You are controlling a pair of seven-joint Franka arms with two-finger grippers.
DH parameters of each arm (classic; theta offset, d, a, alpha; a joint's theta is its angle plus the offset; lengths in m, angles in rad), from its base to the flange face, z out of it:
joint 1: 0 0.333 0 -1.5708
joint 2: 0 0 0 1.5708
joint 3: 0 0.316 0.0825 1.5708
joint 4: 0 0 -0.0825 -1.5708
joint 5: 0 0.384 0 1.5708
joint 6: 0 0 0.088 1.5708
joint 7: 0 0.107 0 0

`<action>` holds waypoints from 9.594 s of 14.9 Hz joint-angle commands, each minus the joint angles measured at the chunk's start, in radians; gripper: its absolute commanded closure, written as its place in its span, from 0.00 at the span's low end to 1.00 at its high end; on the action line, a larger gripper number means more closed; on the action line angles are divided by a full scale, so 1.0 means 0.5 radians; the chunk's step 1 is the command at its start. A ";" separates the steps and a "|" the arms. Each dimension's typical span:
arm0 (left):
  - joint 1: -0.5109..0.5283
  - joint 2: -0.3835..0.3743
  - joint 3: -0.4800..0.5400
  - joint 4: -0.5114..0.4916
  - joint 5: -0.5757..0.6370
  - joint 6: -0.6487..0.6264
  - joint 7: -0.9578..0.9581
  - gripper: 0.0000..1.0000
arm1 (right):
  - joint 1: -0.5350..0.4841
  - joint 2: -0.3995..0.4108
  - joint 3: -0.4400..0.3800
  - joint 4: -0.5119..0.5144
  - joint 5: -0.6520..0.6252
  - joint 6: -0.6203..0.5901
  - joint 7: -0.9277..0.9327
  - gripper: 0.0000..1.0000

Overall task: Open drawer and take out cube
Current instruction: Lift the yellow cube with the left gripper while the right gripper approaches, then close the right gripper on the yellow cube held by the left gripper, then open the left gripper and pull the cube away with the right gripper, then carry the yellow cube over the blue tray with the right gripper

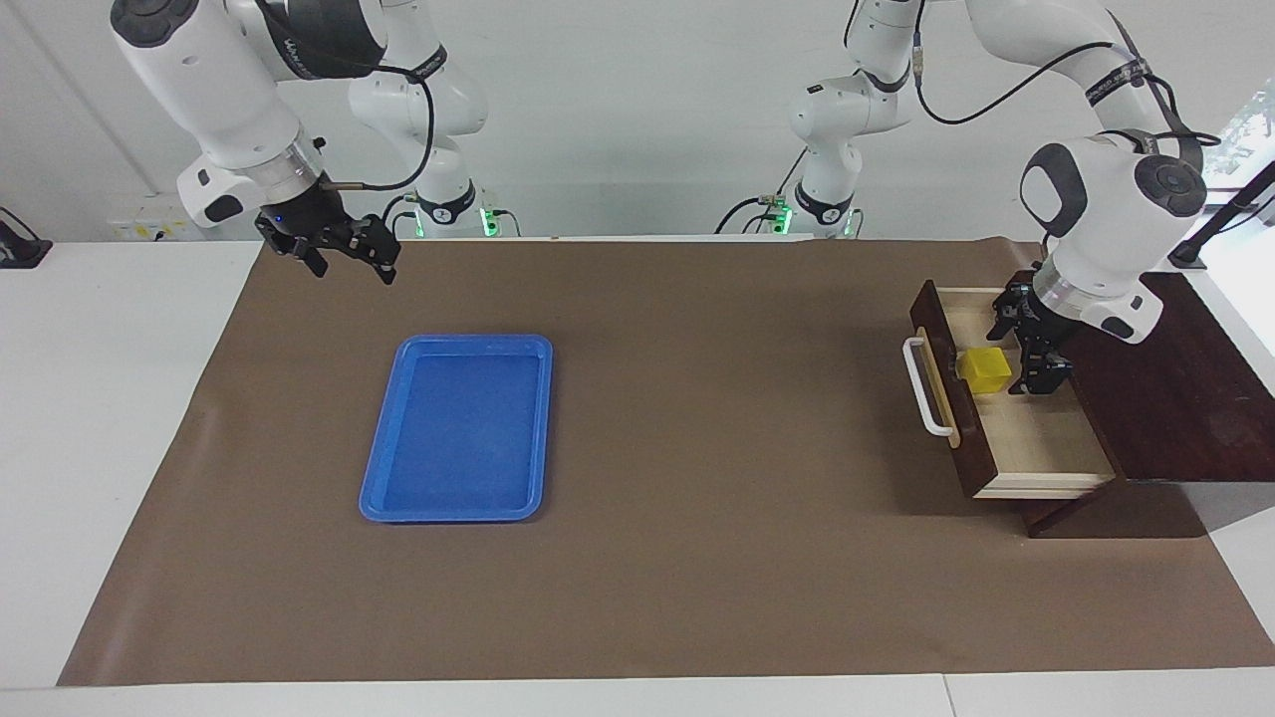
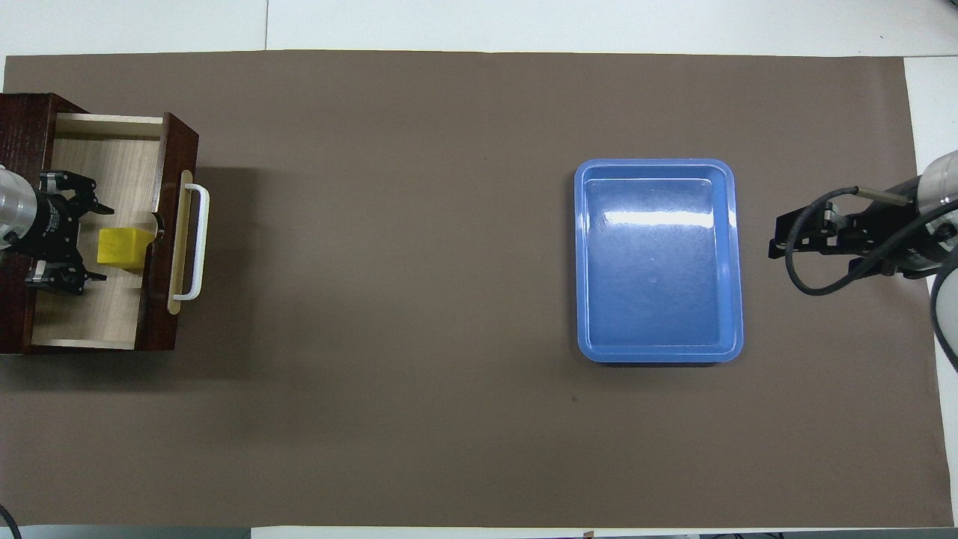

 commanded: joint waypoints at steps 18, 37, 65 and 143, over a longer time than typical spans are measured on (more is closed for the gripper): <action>-0.027 0.136 -0.026 0.566 -0.009 -0.402 -0.006 1.00 | 0.832 0.437 0.012 -0.158 1.207 1.111 2.226 0.00; -0.883 0.262 -0.032 0.666 0.003 -0.385 -1.212 1.00 | 1.274 1.240 -0.006 0.605 1.267 1.550 2.793 0.00; -0.978 0.262 -0.035 0.656 -0.033 -0.378 -1.332 1.00 | 1.298 1.419 -0.003 1.020 1.100 1.311 2.862 0.00; 0.120 0.102 -0.016 0.239 0.114 -0.090 0.408 0.00 | 0.133 1.008 -0.006 -0.222 1.103 1.228 1.690 1.00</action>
